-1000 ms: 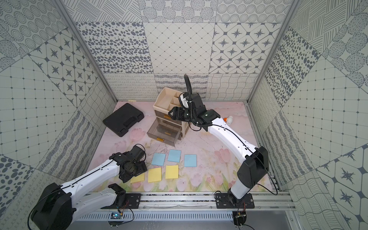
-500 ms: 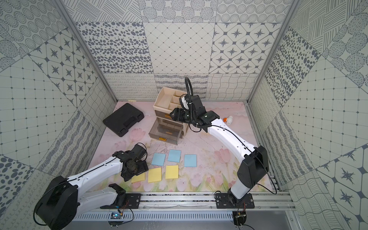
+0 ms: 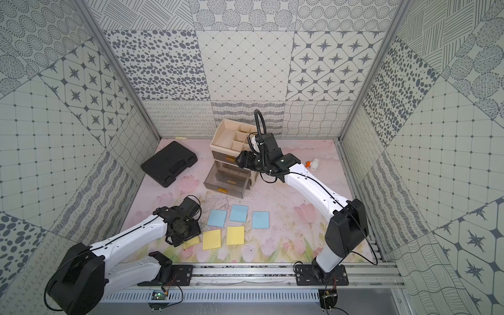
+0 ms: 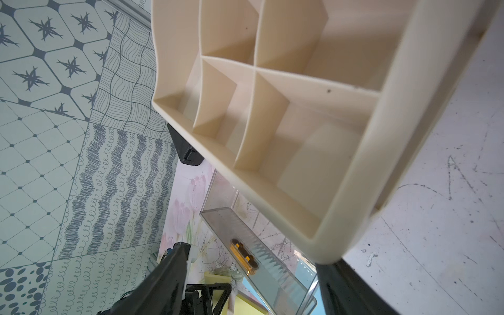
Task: Please put the sticky notes in the drawer by color
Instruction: Pick up the sticky notes from the center of the board.
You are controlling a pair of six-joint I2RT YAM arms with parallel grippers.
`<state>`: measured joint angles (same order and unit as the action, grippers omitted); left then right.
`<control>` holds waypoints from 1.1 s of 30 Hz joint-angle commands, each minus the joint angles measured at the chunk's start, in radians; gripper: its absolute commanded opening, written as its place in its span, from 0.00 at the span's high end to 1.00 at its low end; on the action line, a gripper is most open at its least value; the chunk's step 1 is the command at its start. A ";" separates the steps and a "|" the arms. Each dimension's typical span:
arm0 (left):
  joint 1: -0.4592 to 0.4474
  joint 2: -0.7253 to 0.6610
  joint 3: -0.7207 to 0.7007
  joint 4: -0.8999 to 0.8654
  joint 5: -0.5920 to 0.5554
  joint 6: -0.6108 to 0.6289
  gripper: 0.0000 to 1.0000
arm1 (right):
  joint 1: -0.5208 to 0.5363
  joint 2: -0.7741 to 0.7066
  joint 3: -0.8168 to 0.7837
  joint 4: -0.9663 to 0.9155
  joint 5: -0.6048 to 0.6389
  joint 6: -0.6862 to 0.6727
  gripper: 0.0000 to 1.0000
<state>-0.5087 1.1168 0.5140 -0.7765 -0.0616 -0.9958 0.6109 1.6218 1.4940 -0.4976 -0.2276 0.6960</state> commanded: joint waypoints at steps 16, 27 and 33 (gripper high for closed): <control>0.003 -0.101 0.165 -0.215 -0.003 -0.027 0.29 | -0.023 -0.069 -0.008 0.061 0.017 0.012 0.21; 0.004 -0.011 0.565 -0.287 0.078 0.055 0.29 | -0.060 -0.083 0.020 0.033 0.008 -0.008 0.21; 0.004 0.149 0.746 -0.231 0.099 0.101 0.29 | -0.076 -0.123 0.006 0.033 0.005 -0.016 0.21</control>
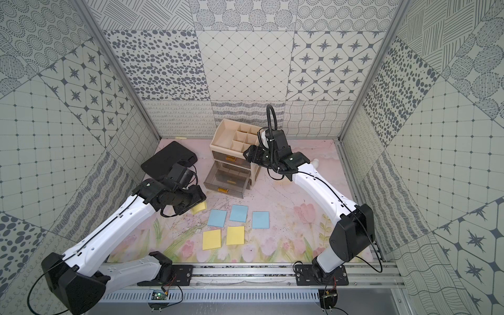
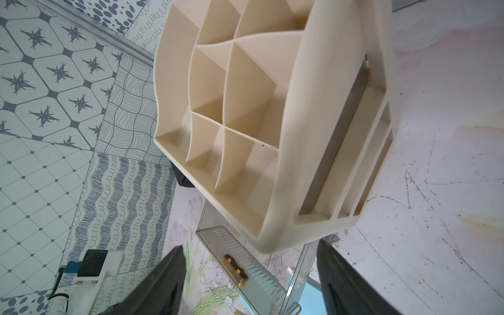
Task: Please put the sticky notes in the drawer by color
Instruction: Pick up the sticky notes from the center of the board, then place the sticky notes in the drawer.
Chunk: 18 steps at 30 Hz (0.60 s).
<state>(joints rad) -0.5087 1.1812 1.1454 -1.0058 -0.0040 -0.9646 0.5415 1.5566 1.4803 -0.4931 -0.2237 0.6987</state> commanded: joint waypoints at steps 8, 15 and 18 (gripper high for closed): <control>0.003 0.318 0.321 0.094 0.071 0.105 0.29 | -0.043 -0.108 -0.019 0.029 -0.013 -0.027 0.21; 0.006 0.478 0.474 0.109 0.066 0.142 0.29 | -0.082 -0.150 -0.065 0.034 -0.031 -0.028 0.21; 0.006 0.525 0.527 0.122 0.063 0.143 0.29 | -0.101 -0.165 -0.079 0.034 -0.038 -0.034 0.21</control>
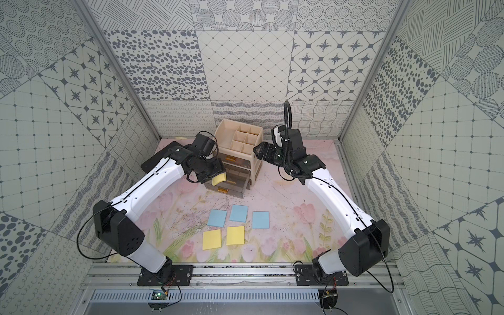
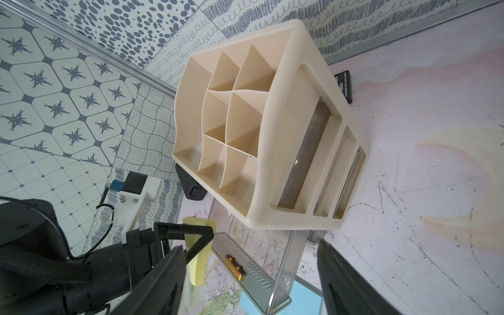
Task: Please put the sticky notes in the drawer by color
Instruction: Place the sticky notes in the drawer.
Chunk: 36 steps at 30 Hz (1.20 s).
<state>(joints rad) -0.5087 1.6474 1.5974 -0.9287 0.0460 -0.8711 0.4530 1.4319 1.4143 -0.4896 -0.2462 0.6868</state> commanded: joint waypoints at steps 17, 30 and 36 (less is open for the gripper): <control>0.004 0.189 0.157 0.031 0.027 0.034 0.29 | -0.099 -0.066 -0.113 0.088 -0.089 -0.004 0.21; -0.004 0.161 0.119 0.030 0.026 0.028 0.21 | -0.101 -0.060 -0.112 0.100 -0.105 0.012 0.18; -0.007 0.170 0.148 -0.011 0.025 0.034 0.19 | -0.101 -0.055 -0.096 0.086 -0.112 0.005 0.16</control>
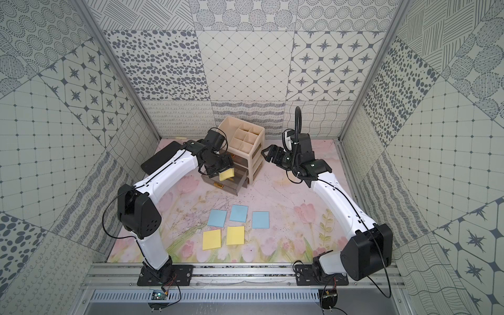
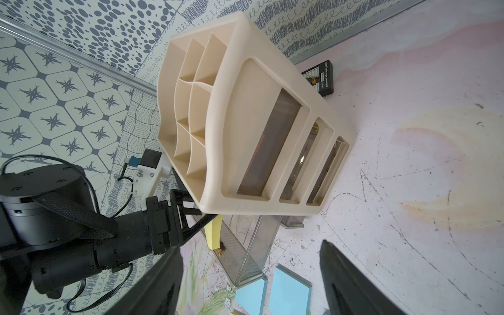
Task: Please put the sticky notes in the drawer by color
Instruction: Place the sticky notes in the drawer.
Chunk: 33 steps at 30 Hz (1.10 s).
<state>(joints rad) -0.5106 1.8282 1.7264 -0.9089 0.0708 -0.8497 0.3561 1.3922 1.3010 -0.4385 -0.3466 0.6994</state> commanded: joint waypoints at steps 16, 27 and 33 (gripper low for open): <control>-0.016 -0.001 0.039 -0.054 -0.021 0.018 0.05 | -0.004 -0.001 0.056 0.007 -0.029 -0.030 0.06; -0.016 -0.027 0.037 -0.105 -0.018 0.079 0.09 | -0.004 0.005 0.045 0.024 -0.033 -0.015 0.06; -0.016 -0.182 -0.059 -0.180 -0.059 0.128 0.09 | -0.003 0.001 0.052 0.008 -0.033 -0.032 0.07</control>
<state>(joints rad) -0.5232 1.7405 1.7084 -0.9791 0.0460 -0.7937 0.3561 1.3956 1.3334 -0.4545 -0.3744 0.6880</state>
